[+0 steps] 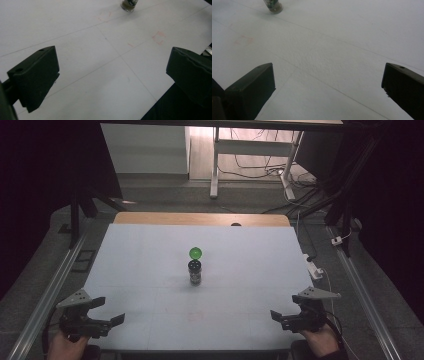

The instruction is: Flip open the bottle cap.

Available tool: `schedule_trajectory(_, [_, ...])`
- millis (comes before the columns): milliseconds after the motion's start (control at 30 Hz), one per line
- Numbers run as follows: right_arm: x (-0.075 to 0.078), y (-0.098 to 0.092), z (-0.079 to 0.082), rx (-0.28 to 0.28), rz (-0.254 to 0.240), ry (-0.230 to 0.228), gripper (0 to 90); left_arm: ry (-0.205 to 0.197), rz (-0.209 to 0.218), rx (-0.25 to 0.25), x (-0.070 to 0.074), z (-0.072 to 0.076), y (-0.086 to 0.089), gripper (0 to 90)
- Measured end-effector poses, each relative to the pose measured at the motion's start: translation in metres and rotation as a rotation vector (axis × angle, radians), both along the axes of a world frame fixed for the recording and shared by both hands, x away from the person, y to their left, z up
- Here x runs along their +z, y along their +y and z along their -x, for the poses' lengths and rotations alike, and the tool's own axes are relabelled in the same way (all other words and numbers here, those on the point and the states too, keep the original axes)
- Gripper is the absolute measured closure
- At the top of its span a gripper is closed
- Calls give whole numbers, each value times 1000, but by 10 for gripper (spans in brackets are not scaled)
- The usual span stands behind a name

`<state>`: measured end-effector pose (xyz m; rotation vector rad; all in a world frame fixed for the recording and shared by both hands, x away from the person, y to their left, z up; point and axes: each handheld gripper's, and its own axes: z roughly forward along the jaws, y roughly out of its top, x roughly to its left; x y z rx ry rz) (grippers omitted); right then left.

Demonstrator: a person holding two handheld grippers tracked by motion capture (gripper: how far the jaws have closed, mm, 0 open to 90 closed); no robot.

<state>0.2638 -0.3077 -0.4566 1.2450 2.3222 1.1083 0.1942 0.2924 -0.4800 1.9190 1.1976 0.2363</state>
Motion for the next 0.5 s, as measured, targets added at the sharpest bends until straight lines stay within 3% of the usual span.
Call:
schedule_trajectory(333, [-1, -6, 9, -19, 25, 32, 0, 25, -48, 29, -1, 7, 3, 0])
schedule_trajectory(500, [-2, -5, 10, -19, 38, 35, 0, 40, -44, 30, -1, 5, 3, 0])
